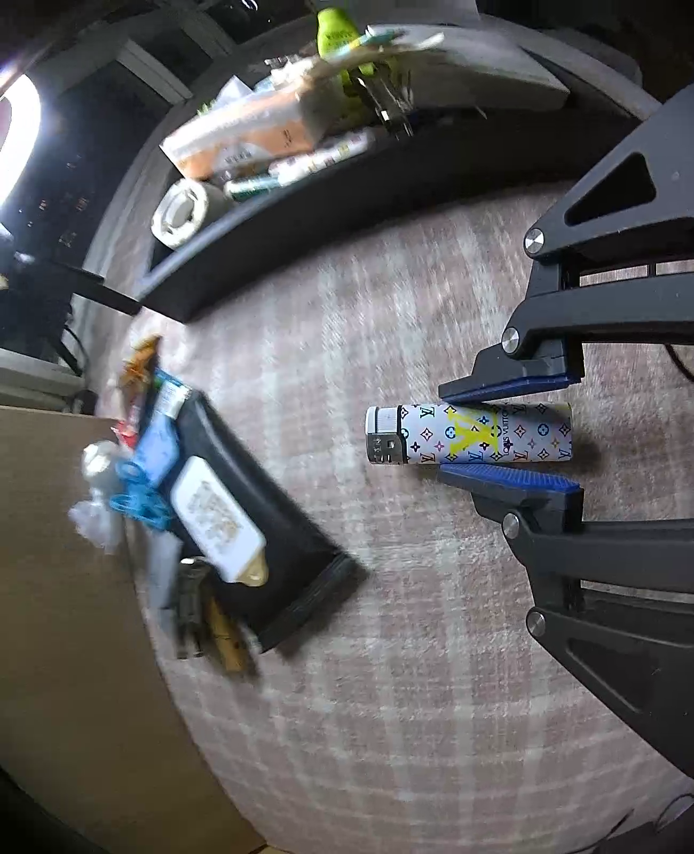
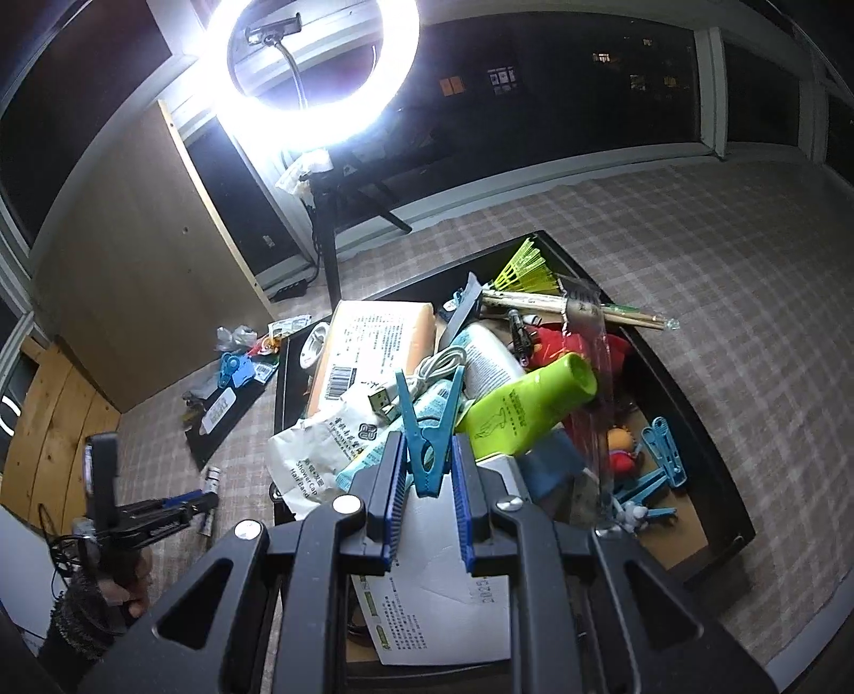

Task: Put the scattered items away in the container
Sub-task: 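Carry lighter and clothespin over black container and open both tools to drop them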

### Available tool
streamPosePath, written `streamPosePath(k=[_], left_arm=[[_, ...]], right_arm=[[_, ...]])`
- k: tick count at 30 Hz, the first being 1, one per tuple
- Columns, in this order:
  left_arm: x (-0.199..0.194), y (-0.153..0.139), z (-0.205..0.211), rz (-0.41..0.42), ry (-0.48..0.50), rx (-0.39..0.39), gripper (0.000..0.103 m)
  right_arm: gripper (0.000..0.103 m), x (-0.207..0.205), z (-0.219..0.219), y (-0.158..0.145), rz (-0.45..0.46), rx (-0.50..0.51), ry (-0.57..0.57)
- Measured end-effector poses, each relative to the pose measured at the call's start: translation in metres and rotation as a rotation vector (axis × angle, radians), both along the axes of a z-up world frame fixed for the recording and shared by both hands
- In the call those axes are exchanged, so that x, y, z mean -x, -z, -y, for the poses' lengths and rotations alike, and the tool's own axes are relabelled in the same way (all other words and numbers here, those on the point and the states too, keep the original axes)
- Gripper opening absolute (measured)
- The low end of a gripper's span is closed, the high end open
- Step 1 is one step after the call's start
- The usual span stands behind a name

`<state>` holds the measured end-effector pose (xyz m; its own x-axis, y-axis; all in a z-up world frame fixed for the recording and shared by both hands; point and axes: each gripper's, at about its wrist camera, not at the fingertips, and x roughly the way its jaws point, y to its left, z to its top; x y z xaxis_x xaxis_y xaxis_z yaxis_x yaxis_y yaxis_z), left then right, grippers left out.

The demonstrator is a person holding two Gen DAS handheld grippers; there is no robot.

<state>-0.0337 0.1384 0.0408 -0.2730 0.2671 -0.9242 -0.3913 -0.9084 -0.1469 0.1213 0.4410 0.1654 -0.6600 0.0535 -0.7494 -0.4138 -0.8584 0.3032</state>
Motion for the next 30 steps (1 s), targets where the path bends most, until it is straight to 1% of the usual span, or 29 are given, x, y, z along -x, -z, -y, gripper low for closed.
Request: streamPosePath(k=[2, 6, 9, 11, 12, 14, 16, 17, 19, 20, 21, 22, 23, 26, 27, 30], left_arm=[[-0.003, -0.016, -0.006, -0.023, 0.021, -0.030, 0.022], [-0.009, -0.059, -0.033, -0.078, 0.098, -0.110, 0.022], [-0.013, -0.096, -0.067, -0.116, 0.187, -0.162, 0.022], [-0.013, -0.121, -0.092, -0.145, 0.245, -0.179, 0.022], [-0.015, -0.126, -0.108, -0.157, 0.273, -0.186, 0.022], [-0.014, -0.127, -0.141, -0.171, 0.328, -0.199, 0.022], [-0.024, -0.138, -0.162, -0.179, 0.375, -0.214, 0.022], [-0.029, -0.137, -0.176, -0.182, 0.398, -0.221, 0.022], [-0.035, -0.154, -0.173, -0.187, 0.435, -0.240, 0.022], [-0.038, -0.156, -0.181, -0.189, 0.447, -0.241, 0.026], [-0.038, -0.158, -0.187, -0.188, 0.455, -0.238, 0.034], [-0.039, -0.159, -0.189, -0.190, 0.458, -0.242, 0.047], [-0.039, -0.161, -0.189, -0.201, 0.455, -0.254, 0.048], [-0.037, -0.165, -0.180, -0.218, 0.444, -0.260, 0.048], [-0.033, -0.166, -0.175, -0.223, 0.427, -0.259, 0.048], [-0.020, -0.167, -0.156, -0.230, 0.373, -0.253, 0.048]], right_arm=[[0.017, -0.003, -0.003, -0.001, -0.002, -0.003, 0.009], [0.017, -0.012, -0.012, -0.001, -0.003, -0.004, 0.039], [0.017, -0.021, -0.019, -0.001, -0.001, -0.009, 0.068], [0.017, -0.031, -0.026, -0.001, 0.004, -0.015, 0.093], [0.017, -0.034, -0.029, -0.001, 0.006, -0.018, 0.105], [0.017, -0.044, -0.036, 0.000, 0.017, -0.029, 0.133], [0.017, -0.051, -0.041, 0.001, 0.029, -0.039, 0.155], [0.017, -0.054, -0.044, 0.002, 0.037, -0.041, 0.161], [0.018, -0.058, -0.048, 0.004, 0.050, -0.045, 0.153], [0.025, -0.059, -0.049, 0.004, 0.061, -0.055, 0.167], [0.038, -0.060, -0.050, 0.004, 0.078, -0.068, 0.185], [0.042, -0.061, -0.050, 0.002, 0.075, -0.077, 0.196], [0.044, -0.063, -0.050, 0.001, 0.064, -0.083, 0.203], [0.046, -0.066, -0.050, -0.005, 0.037, -0.089, 0.211], [0.048, -0.065, -0.050, -0.006, 0.030, -0.090, 0.213], [0.049, -0.061, -0.048, -0.008, 0.009, -0.077, 0.201]])
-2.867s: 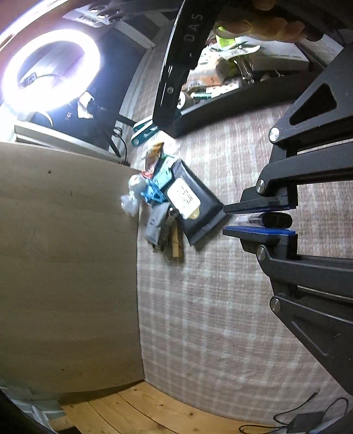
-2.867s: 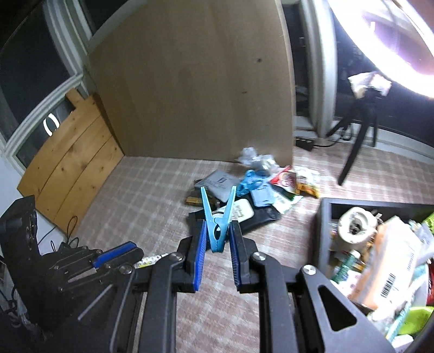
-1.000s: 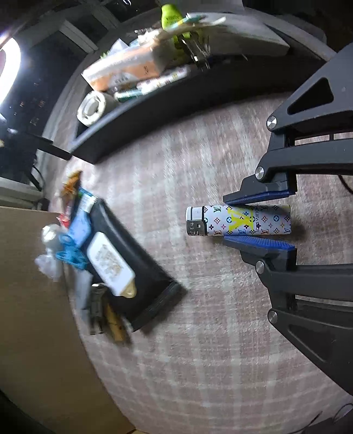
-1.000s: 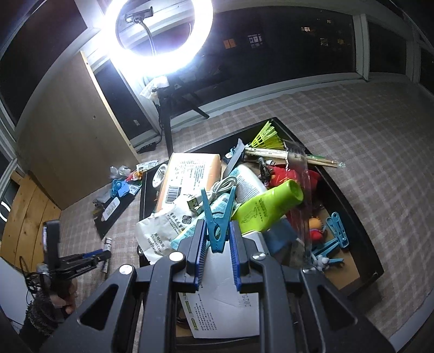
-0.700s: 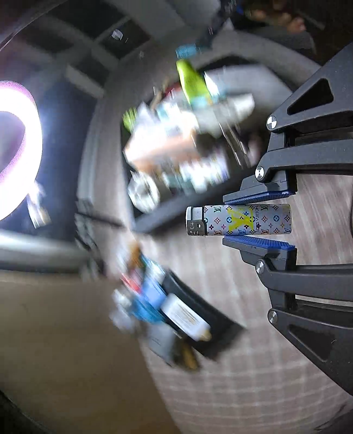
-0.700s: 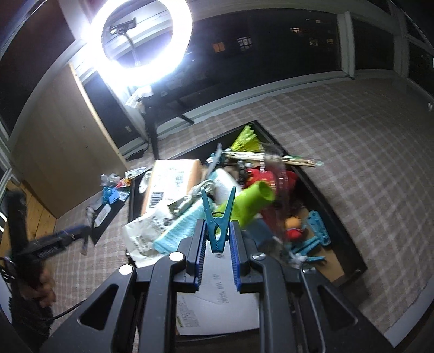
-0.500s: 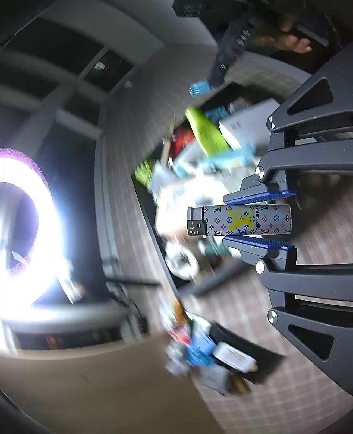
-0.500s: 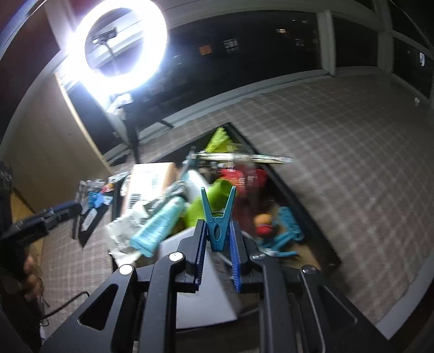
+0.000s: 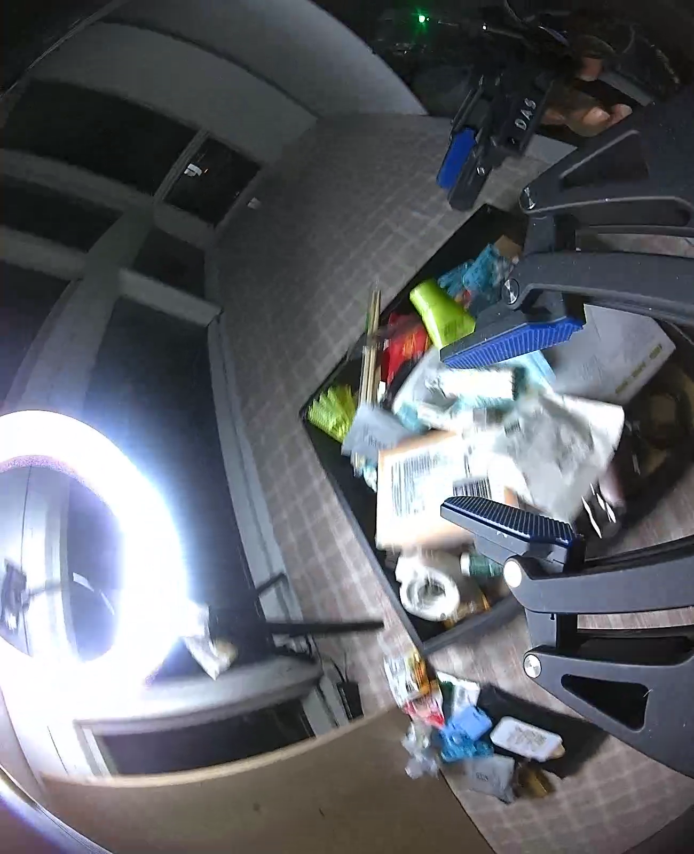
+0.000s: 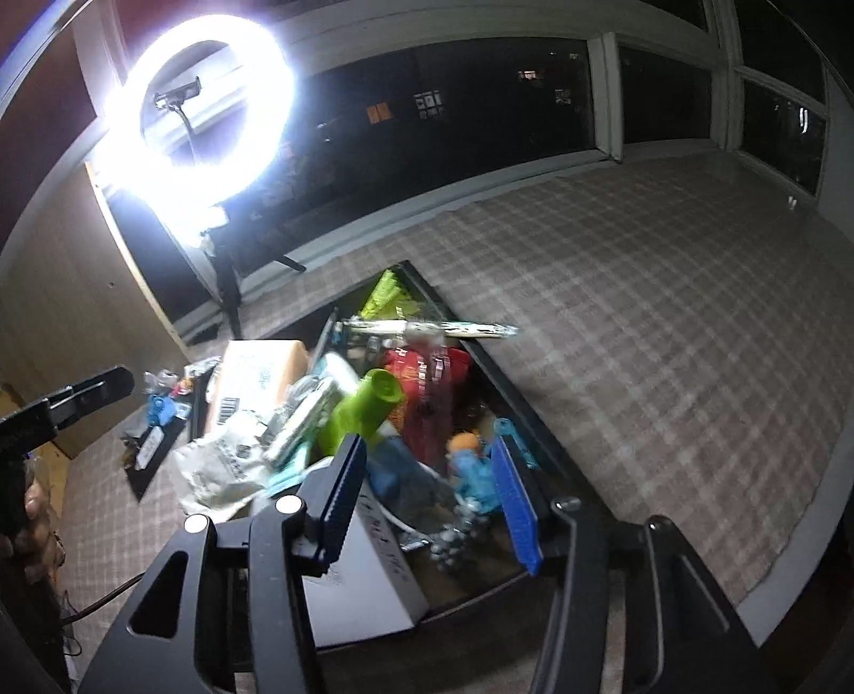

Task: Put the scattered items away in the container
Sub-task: 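Carry lighter and clothespin over black container and open both tools to drop them, then move left tool toward grey packet while right tool approaches light-blue clothespin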

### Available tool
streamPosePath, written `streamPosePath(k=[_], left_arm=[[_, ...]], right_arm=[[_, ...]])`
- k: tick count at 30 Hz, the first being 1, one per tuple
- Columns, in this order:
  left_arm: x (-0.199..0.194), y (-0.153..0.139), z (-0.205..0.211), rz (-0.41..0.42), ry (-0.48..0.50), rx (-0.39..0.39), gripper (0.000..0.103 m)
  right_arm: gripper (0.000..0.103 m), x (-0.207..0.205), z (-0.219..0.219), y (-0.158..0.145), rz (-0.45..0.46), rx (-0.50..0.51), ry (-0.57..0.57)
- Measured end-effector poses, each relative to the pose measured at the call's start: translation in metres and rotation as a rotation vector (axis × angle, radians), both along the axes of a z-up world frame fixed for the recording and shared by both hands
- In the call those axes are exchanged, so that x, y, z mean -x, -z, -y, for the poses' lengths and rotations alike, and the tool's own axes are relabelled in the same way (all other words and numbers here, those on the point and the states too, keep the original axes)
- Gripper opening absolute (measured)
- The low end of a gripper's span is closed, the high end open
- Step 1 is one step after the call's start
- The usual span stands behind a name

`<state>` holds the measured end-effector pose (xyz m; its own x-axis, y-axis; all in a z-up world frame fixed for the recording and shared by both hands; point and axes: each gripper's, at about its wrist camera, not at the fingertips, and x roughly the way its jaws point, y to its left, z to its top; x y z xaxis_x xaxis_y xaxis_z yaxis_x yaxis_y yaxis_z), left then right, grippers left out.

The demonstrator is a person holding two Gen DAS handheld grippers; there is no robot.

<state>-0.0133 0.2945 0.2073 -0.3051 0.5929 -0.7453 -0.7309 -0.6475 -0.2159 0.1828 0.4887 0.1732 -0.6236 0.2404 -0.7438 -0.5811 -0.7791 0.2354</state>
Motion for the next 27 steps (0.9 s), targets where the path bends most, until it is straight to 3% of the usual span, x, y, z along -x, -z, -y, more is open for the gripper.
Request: streamPosePath(k=[9, 10, 12, 16, 22, 27], left_arm=[[0.035, 0.019, 0.116, -0.032, -0.236, 0.078, 0.046], [0.039, 0.023, 0.131, -0.028, -0.264, 0.088, 0.046], [0.049, 0.033, 0.164, -0.006, -0.325, 0.102, 0.046], [0.061, 0.054, 0.212, 0.018, -0.410, 0.119, 0.043], [0.077, 0.077, 0.241, 0.034, -0.438, 0.130, 0.043], [0.099, 0.094, 0.247, 0.053, -0.442, 0.128, 0.041]], right_arm=[[0.049, 0.052, 0.039, -0.011, -0.030, -0.031, -0.170], [0.050, 0.062, 0.045, -0.012, -0.031, -0.027, -0.196], [0.061, 0.085, 0.062, -0.011, -0.028, -0.007, -0.262], [0.062, 0.133, 0.106, -0.011, -0.017, 0.000, -0.396], [0.062, 0.207, 0.174, 0.003, 0.018, 0.003, -0.596], [0.061, 0.256, 0.201, 0.020, 0.043, 0.048, -0.643]])
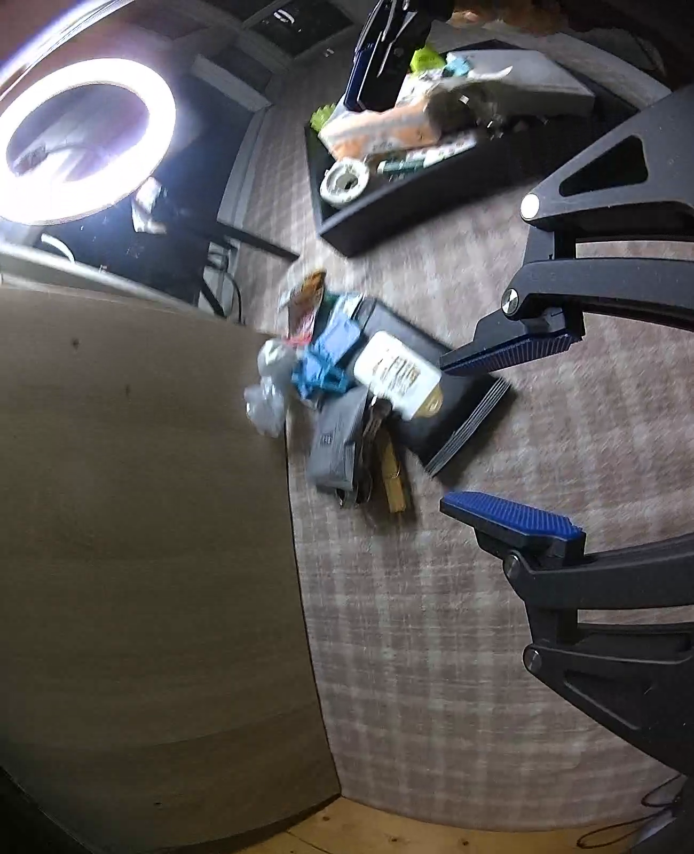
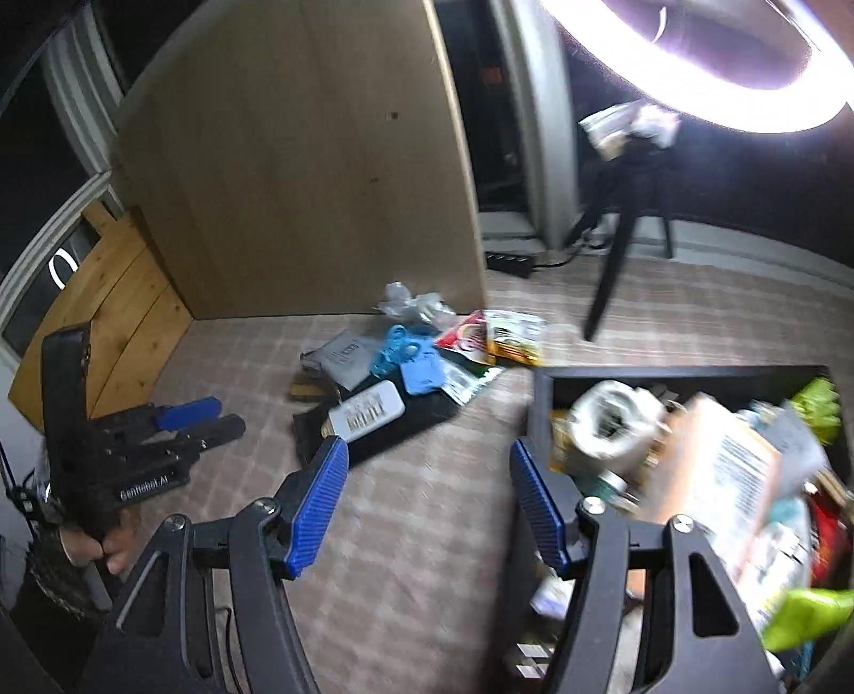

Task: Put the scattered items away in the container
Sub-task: 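Move left tool toward grey packet while right tool approaches light-blue clothespin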

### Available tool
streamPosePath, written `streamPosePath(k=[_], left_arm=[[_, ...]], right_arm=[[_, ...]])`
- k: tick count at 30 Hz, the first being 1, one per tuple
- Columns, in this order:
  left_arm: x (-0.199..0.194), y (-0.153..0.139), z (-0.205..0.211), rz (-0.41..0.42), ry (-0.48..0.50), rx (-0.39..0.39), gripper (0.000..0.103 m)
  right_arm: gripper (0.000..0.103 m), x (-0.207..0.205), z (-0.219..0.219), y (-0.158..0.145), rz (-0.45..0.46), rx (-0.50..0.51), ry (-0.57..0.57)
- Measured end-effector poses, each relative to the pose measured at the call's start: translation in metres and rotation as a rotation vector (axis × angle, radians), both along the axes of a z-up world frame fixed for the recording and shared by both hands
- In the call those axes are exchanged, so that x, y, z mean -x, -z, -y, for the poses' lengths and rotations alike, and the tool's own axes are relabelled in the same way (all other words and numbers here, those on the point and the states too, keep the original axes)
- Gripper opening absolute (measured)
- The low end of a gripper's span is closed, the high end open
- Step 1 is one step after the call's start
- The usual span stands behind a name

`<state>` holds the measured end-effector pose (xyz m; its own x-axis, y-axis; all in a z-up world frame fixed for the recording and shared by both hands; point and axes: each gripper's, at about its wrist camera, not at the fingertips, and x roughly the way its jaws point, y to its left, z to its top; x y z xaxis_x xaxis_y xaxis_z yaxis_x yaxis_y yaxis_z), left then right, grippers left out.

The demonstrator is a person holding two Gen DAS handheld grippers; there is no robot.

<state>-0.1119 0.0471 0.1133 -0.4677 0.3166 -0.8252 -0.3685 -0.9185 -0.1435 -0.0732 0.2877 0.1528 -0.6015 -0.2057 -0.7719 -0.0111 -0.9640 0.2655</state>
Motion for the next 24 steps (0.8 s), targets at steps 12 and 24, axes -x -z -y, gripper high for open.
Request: streamPosePath(k=[12, 24], left_arm=[[0.068, 0.020, -0.014, -0.002, 0.034, -0.025, 0.041], [0.086, 0.045, -0.034, -0.004, 0.122, -0.019, 0.052]], right_arm=[[0.060, 0.101, 0.039, 0.045, 0.077, -0.036, 0.004], [0.054, 0.147, 0.058, 0.082, 0.163, -0.042, 0.002]])
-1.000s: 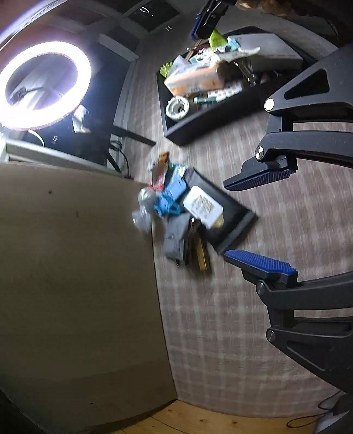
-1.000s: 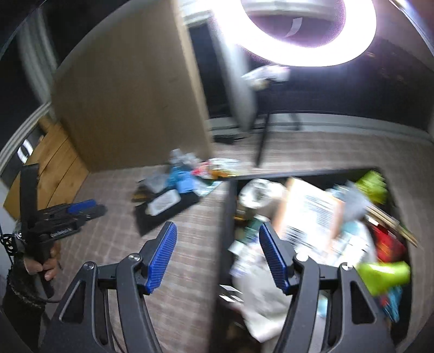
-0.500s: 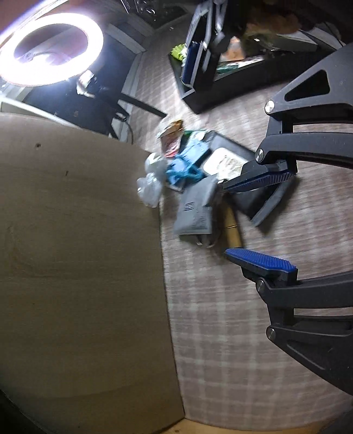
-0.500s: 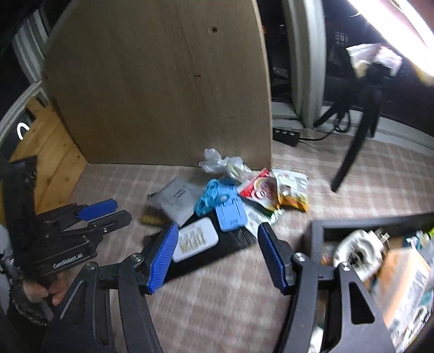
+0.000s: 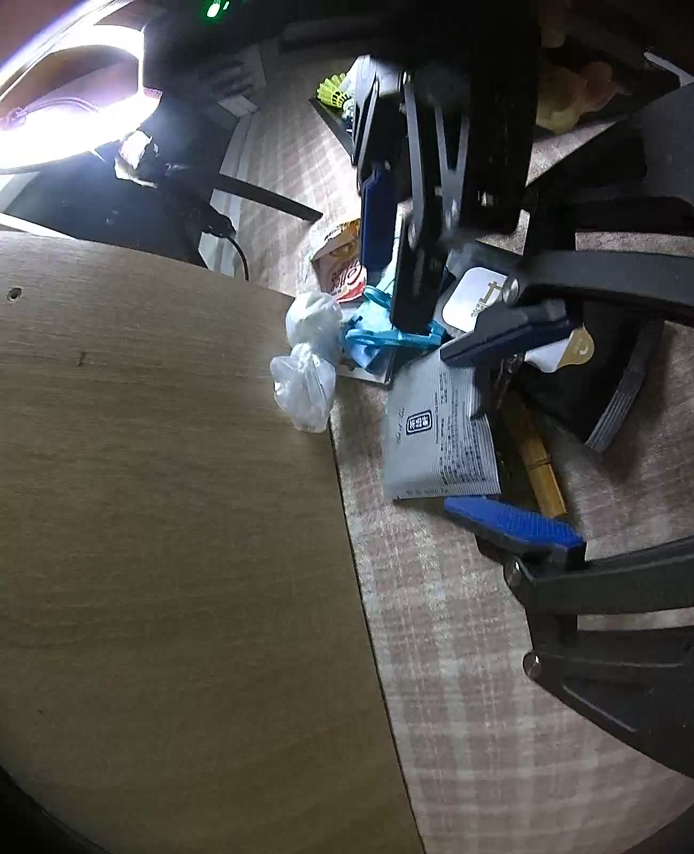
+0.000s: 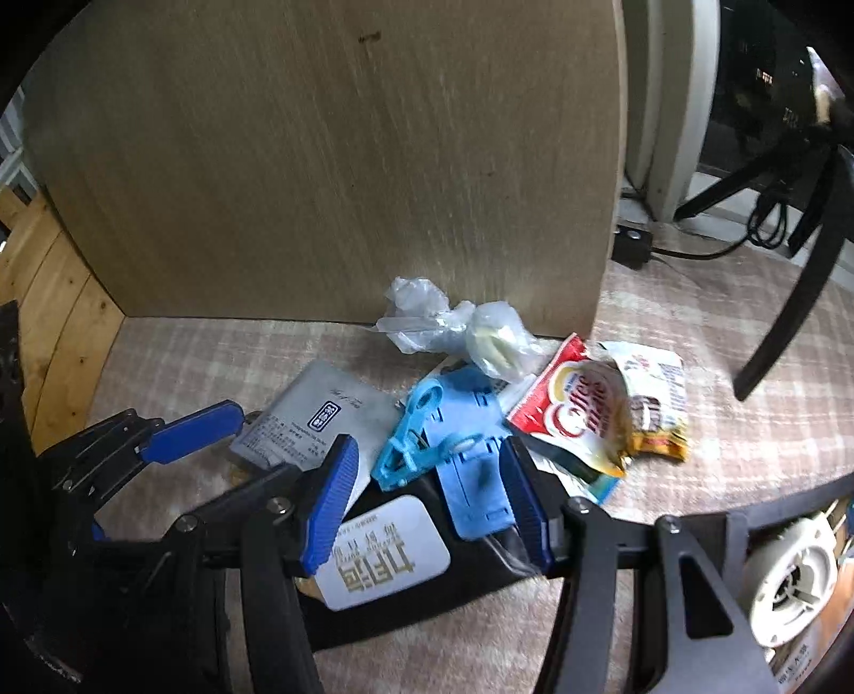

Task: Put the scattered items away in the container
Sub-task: 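Move left tool toward grey packet while right tool approaches light-blue clothespin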

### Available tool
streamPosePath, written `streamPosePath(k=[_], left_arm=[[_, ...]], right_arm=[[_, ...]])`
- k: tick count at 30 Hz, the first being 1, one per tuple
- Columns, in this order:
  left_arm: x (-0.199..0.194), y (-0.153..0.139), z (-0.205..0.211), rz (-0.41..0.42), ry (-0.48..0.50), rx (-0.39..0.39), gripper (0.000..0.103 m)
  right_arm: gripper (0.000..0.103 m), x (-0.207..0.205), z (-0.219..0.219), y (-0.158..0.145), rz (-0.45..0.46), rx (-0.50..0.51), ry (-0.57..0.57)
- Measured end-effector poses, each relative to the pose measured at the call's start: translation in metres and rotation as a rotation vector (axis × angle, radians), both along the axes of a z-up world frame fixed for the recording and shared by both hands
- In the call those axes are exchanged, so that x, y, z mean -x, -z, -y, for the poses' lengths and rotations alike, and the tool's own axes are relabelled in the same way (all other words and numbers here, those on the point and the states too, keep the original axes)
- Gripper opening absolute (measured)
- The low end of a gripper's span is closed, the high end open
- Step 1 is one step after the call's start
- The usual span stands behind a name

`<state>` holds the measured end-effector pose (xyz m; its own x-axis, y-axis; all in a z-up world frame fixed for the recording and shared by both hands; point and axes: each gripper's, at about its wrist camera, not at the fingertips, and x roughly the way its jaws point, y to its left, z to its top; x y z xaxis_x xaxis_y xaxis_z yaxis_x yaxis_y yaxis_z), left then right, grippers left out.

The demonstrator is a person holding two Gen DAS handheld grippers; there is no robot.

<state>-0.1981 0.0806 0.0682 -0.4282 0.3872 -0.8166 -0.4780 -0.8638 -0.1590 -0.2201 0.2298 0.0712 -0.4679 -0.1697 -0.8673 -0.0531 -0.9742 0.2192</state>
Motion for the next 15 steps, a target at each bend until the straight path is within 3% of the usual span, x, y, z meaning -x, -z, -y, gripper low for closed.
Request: streamPosePath(k=[2, 4, 7, 9, 11, 15], left_arm=[[0.001, 0.002, -0.001, -0.005, 0.008, 0.006, 0.053], [0.003, 0.005, -0.003, -0.005, 0.014, 0.008, 0.053], [0.007, 0.006, -0.001, -0.012, 0.005, -0.002, 0.051], [0.009, 0.006, 0.001, -0.009, -0.003, -0.014, 0.049], [0.010, 0.005, 0.004, -0.012, -0.014, -0.020, 0.033], [0.013, 0.004, 0.012, -0.004, -0.043, -0.050, 0.020]], right_arm=[[0.052, 0.004, 0.002, 0.003, 0.006, -0.017, -0.001], [0.040, 0.009, 0.004, 0.006, 0.020, -0.016, -0.003], [0.038, 0.009, 0.002, 0.005, 0.019, -0.004, -0.004], [0.028, 0.007, -0.002, 0.004, 0.012, 0.012, 0.002], [0.022, 0.005, -0.007, 0.000, 0.008, 0.026, 0.015], [0.020, 0.002, -0.013, -0.003, 0.007, 0.044, 0.021]])
